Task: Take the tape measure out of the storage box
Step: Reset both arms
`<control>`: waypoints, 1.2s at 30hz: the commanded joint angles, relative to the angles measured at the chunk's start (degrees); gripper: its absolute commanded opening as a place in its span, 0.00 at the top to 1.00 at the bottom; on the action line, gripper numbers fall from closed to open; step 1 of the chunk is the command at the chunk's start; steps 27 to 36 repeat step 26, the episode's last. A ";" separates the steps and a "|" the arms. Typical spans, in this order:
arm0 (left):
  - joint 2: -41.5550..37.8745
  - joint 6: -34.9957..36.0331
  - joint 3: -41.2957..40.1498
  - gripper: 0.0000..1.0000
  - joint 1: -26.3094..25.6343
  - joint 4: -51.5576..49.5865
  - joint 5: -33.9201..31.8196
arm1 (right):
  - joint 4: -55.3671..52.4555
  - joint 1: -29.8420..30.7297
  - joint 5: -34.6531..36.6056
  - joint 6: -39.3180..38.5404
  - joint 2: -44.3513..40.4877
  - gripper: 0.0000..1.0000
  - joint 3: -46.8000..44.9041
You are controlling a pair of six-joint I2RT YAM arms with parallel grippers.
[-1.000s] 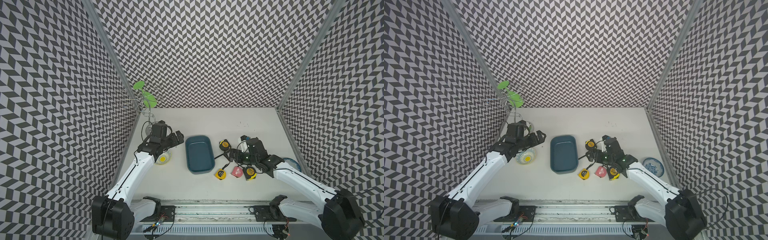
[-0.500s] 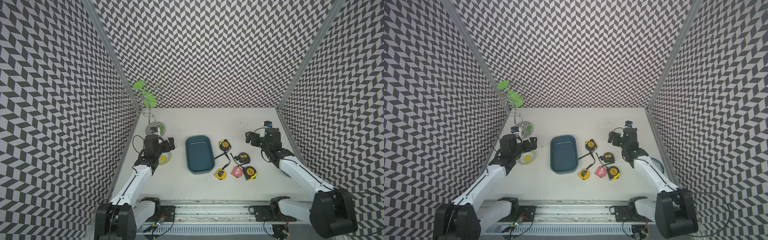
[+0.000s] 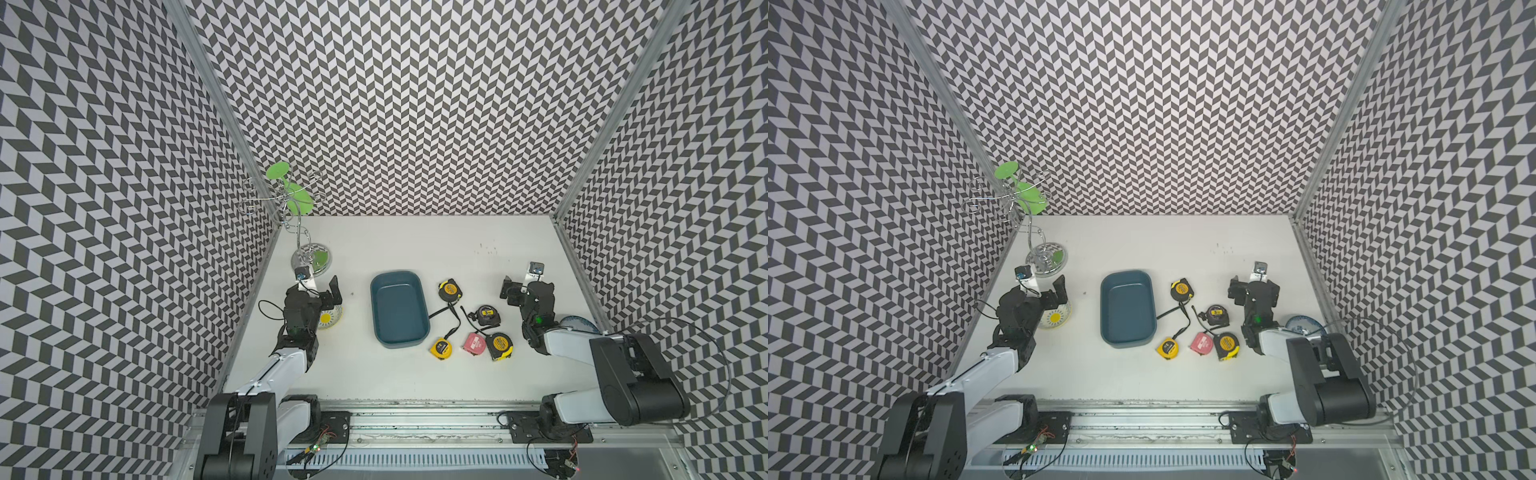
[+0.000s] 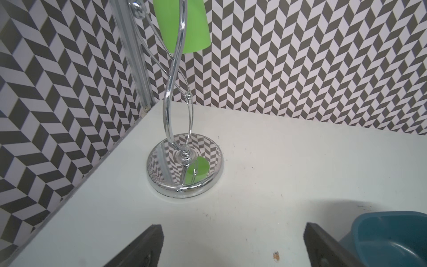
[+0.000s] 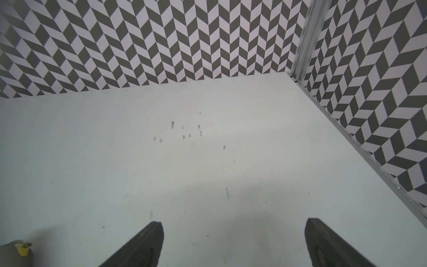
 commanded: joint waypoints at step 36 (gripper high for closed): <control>22.49 5.16 -2.30 0.00 0.10 33.62 1.19 | 31.70 -0.94 1.35 -1.25 5.58 0.00 -7.36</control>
